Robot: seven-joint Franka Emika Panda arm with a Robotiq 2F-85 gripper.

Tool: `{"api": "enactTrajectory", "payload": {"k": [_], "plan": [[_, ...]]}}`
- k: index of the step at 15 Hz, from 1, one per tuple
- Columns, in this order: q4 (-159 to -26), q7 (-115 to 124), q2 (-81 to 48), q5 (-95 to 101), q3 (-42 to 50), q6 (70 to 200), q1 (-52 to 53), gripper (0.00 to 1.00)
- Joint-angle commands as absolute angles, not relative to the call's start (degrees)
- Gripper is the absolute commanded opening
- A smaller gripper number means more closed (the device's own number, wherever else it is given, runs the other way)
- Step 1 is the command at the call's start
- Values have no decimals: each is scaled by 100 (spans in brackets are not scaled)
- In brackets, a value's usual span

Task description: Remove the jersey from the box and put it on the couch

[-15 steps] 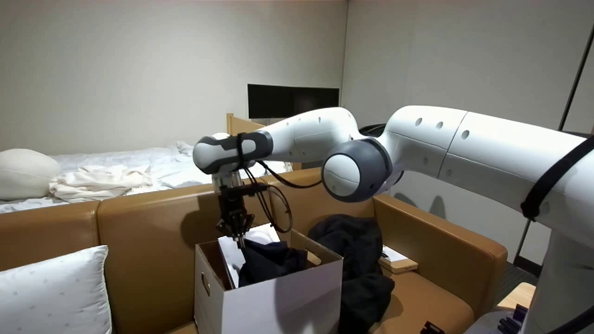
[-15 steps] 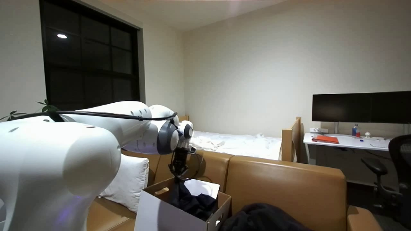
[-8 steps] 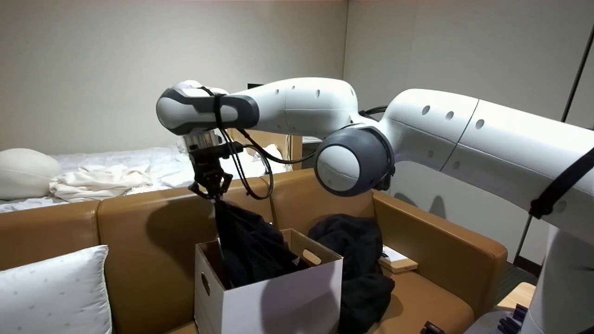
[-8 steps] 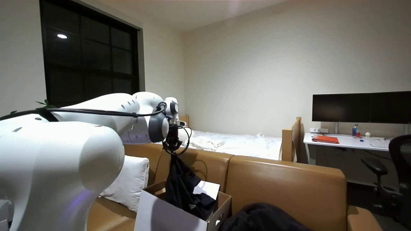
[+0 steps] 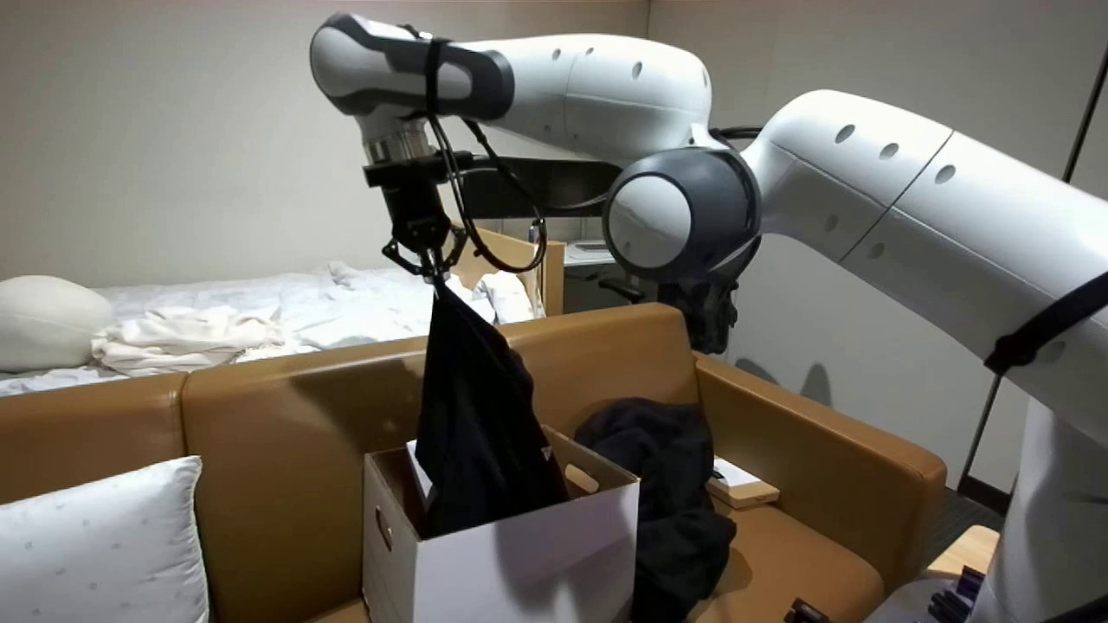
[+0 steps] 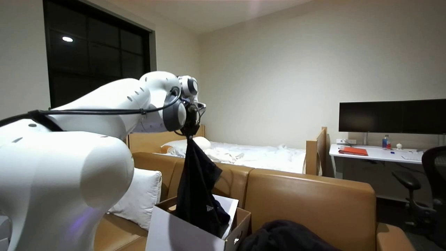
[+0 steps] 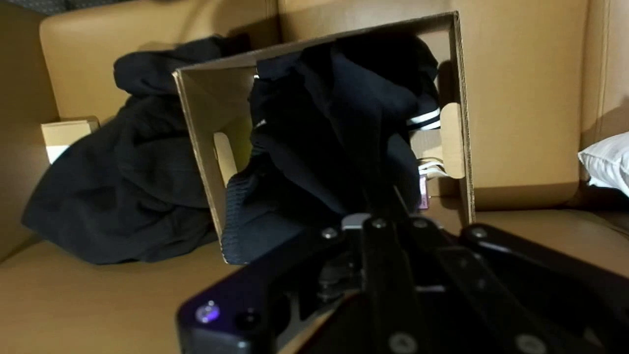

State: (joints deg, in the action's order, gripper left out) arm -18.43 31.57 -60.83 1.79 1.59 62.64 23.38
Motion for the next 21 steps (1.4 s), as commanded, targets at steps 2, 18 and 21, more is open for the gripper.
{"api": "enactTrajectory", "payload": {"k": [2,18,21], "plan": [[-1841,3840,-5177,-209,-24,5623,1921,1],[-1991,3149,-3775,-428,78,4954,335,0],[-1950,3634,-3455,-440,154,5029,143,0]]}}
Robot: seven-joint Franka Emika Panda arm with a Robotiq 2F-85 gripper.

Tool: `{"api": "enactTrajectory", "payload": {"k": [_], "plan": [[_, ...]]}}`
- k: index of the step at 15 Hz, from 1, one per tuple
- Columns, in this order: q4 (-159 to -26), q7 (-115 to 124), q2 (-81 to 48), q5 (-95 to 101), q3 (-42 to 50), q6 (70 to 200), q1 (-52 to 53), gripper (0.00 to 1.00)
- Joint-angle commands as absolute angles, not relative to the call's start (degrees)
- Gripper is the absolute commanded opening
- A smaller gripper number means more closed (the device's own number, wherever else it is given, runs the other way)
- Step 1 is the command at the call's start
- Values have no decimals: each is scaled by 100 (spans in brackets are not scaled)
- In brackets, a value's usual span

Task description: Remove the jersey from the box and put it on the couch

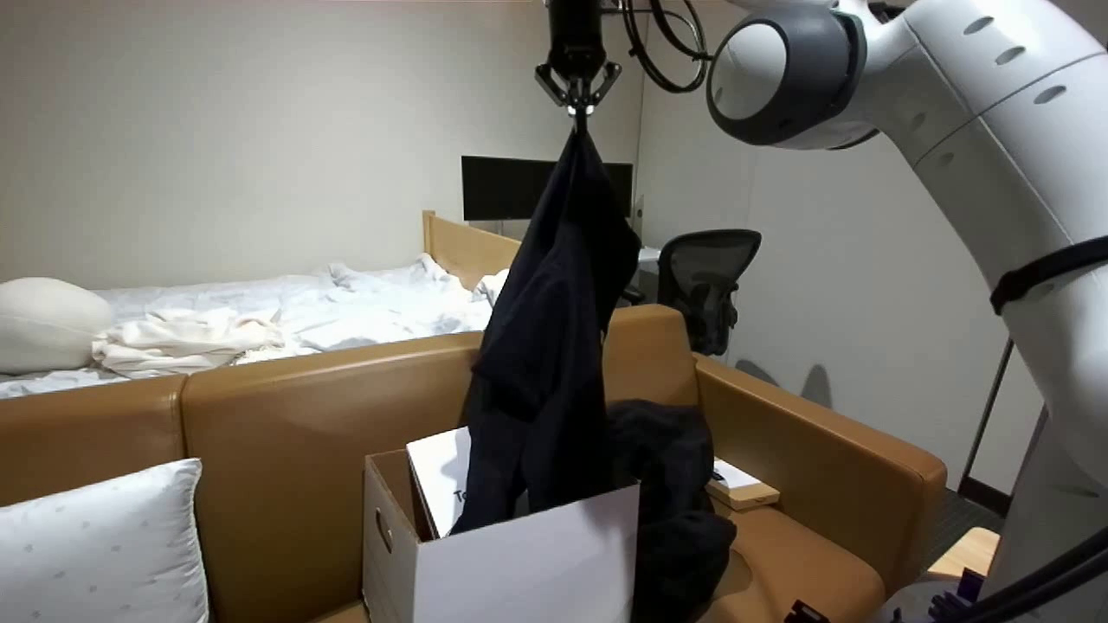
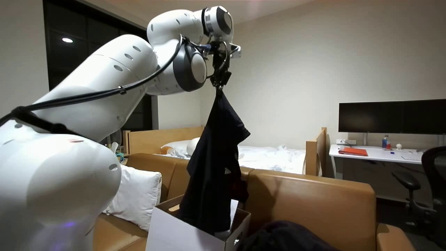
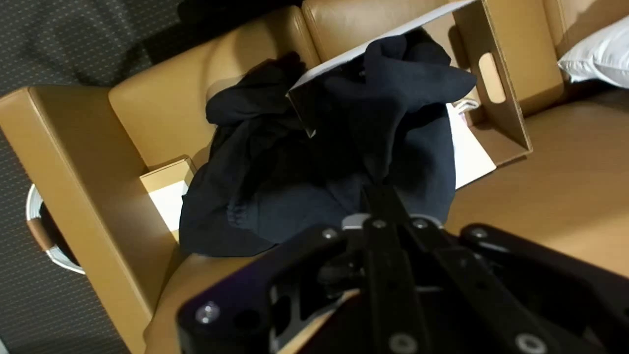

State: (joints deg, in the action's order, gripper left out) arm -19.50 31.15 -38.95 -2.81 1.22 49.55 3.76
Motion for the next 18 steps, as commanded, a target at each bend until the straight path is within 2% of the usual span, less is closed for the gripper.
{"api": "enactTrajectory", "payload": {"k": [1,9,18], "plan": [[-1947,3785,-3332,-441,173,5059,65,0],[-1956,4469,-2557,-797,311,5198,-1377,0],[-2242,5195,-2552,-1304,636,6136,-3144,0]]}}
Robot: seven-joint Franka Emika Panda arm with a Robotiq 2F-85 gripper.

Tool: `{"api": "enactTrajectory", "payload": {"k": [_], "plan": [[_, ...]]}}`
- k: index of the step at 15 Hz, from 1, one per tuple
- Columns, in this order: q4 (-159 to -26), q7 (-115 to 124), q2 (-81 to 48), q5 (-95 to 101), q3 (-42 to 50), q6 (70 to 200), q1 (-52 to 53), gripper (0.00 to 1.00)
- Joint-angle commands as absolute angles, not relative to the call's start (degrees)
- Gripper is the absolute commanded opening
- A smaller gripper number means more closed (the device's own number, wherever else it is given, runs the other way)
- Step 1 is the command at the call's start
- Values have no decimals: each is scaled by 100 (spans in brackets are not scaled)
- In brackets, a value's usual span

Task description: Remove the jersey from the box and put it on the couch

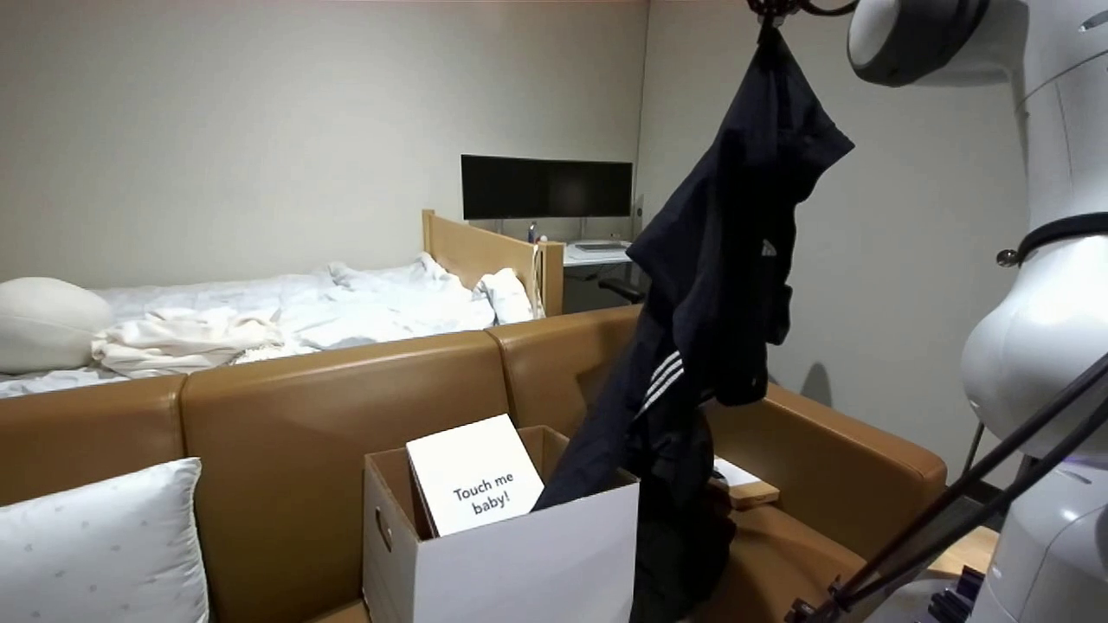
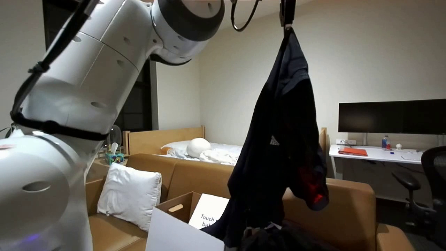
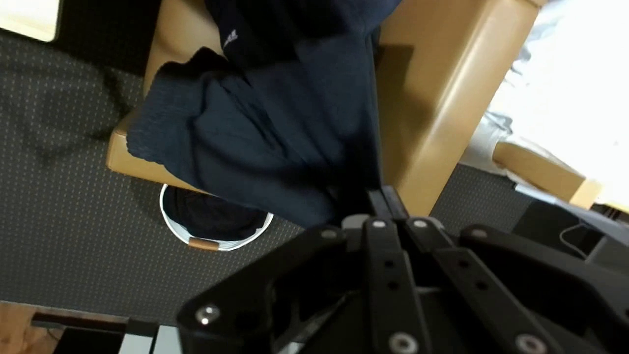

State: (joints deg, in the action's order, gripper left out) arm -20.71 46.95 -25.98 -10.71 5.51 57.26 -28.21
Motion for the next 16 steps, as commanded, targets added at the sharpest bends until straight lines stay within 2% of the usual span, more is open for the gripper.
{"api": "enactTrajectory", "payload": {"k": [1,6,9,10,16], "plan": [[-2276,5349,-2567,-1306,675,6263,-3247,0],[-2133,6336,-2841,-1286,731,6840,-3612,0],[-2046,6504,-3022,-956,794,7694,-3418,0],[-2317,6314,-2854,-1032,721,7344,-3512,0],[-2070,6715,-2961,-1242,644,7294,-3566,0]]}}
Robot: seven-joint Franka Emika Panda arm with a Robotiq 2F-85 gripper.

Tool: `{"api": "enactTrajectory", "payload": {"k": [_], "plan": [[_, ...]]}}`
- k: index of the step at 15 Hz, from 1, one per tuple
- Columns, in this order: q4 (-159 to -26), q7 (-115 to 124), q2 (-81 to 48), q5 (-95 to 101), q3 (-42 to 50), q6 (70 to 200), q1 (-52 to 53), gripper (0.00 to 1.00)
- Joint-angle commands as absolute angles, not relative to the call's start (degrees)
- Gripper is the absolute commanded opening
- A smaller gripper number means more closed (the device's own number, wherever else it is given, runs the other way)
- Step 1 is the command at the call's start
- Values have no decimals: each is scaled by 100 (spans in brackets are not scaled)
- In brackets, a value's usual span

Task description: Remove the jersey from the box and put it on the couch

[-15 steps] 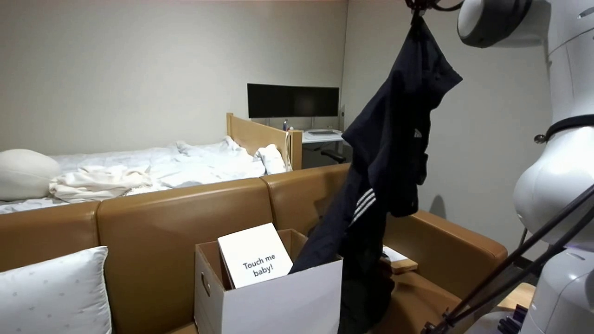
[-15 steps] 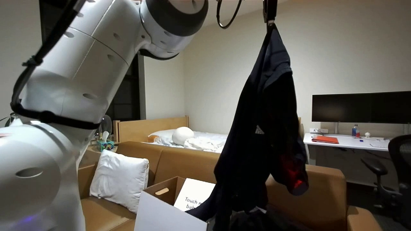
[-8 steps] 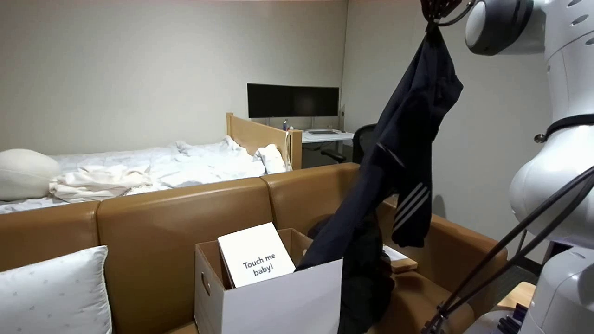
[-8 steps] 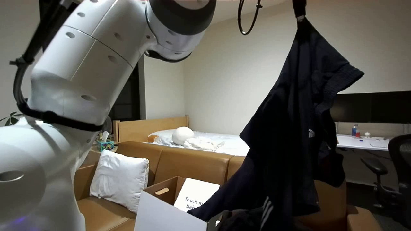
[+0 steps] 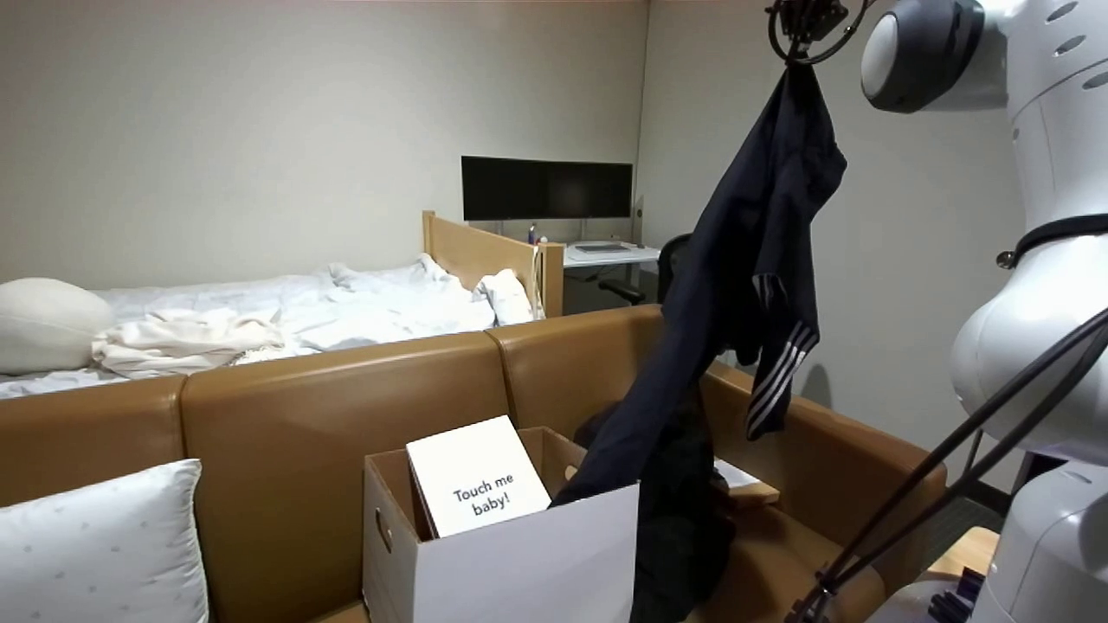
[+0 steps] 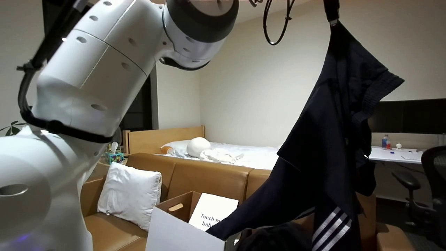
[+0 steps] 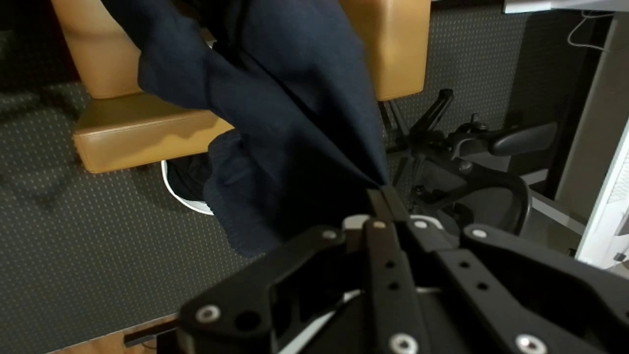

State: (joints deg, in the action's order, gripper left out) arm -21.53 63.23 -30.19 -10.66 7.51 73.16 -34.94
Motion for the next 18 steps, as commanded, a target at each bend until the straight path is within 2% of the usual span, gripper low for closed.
{"api": "enactTrajectory", "payload": {"k": [1,7,16,18], "plan": [[-2168,6982,-2845,-1342,614,7358,-3597,0],[-2385,8198,-2608,-1968,499,7330,-4410,0],[-2128,9810,-3046,-2155,407,7626,-5595,0],[-2595,10169,-2867,-2162,535,7848,-5663,0]]}}
